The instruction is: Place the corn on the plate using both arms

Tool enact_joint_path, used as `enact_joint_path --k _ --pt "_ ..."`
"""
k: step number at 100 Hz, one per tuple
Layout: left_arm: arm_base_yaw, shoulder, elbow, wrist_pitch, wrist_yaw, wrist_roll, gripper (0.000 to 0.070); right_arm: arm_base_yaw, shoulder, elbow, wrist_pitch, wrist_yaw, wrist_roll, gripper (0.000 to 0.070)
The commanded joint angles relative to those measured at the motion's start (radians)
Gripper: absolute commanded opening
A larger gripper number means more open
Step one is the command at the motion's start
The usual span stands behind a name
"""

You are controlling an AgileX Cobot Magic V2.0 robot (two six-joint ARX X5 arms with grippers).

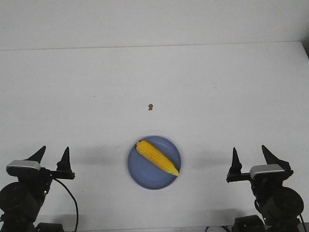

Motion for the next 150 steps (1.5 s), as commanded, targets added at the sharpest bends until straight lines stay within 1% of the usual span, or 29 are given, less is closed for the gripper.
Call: enact_joint_path --k 1,5,7,9,11,12,13,15,20,25,26,27,29,31,144,150 --pt "0.000 -0.005 0.002 0.008 -0.003 -0.003 0.0501 0.001 -0.001 0.008 0.007 0.006 0.017 0.0611" --pt "0.000 -0.008 0.002 0.008 -0.003 -0.003 0.0496 0.001 -0.001 0.008 0.007 0.006 0.016 0.0601" --pt "0.000 -0.008 0.002 0.008 -0.003 -0.003 0.0492 0.001 -0.001 0.008 0.007 0.006 0.016 0.0583" --pt "0.000 -0.009 0.002 0.008 -0.003 -0.003 0.0481 0.001 -0.001 0.008 0.007 0.006 0.016 0.0551" --pt "0.000 -0.009 0.002 0.008 -0.003 -0.003 0.0453 0.001 -0.001 0.008 0.007 0.006 0.016 0.0503" --pt "0.000 -0.009 0.002 0.008 -0.003 -0.003 0.0433 0.001 -0.001 0.008 0.007 0.006 0.016 0.0462" --pt "0.000 -0.009 0.002 0.008 -0.003 -0.003 0.0409 0.001 -0.001 0.008 0.007 0.006 0.016 0.0447" --pt "0.000 -0.009 0.002 0.008 -0.003 -0.003 0.0355 0.001 -0.001 0.008 0.007 0.006 0.016 0.0386" --pt "0.000 -0.009 0.002 0.006 -0.003 -0.003 0.0197 0.001 -0.001 0.008 0.007 0.006 0.016 0.0213" --pt "0.000 -0.009 0.002 0.006 -0.003 -0.003 0.0041 0.001 -0.001 0.008 0.007 0.006 0.016 0.0054" --pt "0.000 -0.009 0.002 0.006 -0.003 -0.003 0.0012 0.001 -0.001 0.008 0.007 0.006 0.016 0.0043" --pt "0.000 -0.009 0.002 0.006 -0.003 -0.003 0.0000 0.001 -0.001 0.008 0.007 0.006 0.016 0.0025" --pt "0.000 -0.009 0.002 0.006 -0.003 -0.003 0.0000 0.001 -0.001 0.008 0.007 0.006 0.016 0.0002" --pt "0.000 -0.009 0.002 0.006 -0.003 -0.003 0.0010 0.001 -0.001 0.008 0.007 0.007 0.016 0.0002" --pt "0.000 -0.009 0.002 0.010 -0.003 -0.002 0.0012 0.001 -0.001 0.008 0.007 0.006 0.016 0.0002" --pt "0.001 -0.009 0.001 0.033 -0.006 0.017 0.0012 0.001 -0.001 0.008 0.007 0.006 0.016 0.0002"
